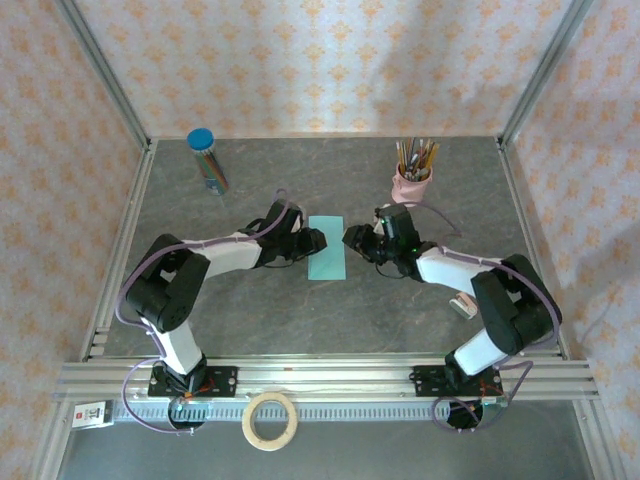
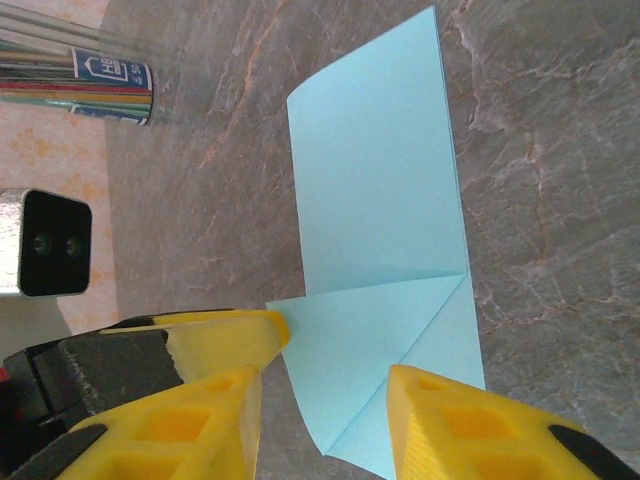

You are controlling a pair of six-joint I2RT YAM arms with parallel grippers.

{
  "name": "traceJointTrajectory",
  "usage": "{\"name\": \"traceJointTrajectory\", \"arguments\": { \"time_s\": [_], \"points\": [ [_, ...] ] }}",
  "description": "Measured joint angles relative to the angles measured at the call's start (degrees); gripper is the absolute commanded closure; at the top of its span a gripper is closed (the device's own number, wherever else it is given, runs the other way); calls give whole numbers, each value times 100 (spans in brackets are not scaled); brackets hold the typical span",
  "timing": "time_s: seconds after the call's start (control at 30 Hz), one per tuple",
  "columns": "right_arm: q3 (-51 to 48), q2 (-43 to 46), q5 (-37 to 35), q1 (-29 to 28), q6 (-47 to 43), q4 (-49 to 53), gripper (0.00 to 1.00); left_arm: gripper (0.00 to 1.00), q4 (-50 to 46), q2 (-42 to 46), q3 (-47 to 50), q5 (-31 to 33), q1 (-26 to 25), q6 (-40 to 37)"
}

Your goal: Fold a paper plane with a square sheet of paper (pick it up from the middle)

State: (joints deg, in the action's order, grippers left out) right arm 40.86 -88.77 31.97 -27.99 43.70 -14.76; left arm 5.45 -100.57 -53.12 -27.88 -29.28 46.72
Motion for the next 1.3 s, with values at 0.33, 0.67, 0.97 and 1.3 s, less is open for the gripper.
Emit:
{"name": "traceJointTrajectory", "arguments": {
  "time_s": [0.33,0.67,0.97,1.3],
  "points": [
    [24,-378,66,-105,275,-114,64,68,22,-184,105,44,20,-2],
    [184,-691,87,-245,654,-66,65,69,258,-243,380,160,57,109],
    [483,-901,22,-354,866,133,71,70,494,-240,494,155,94,350],
    [643,-1233,-109,-376,931,343,71,71,710,-229,612,157,96,592]
  ]
}}
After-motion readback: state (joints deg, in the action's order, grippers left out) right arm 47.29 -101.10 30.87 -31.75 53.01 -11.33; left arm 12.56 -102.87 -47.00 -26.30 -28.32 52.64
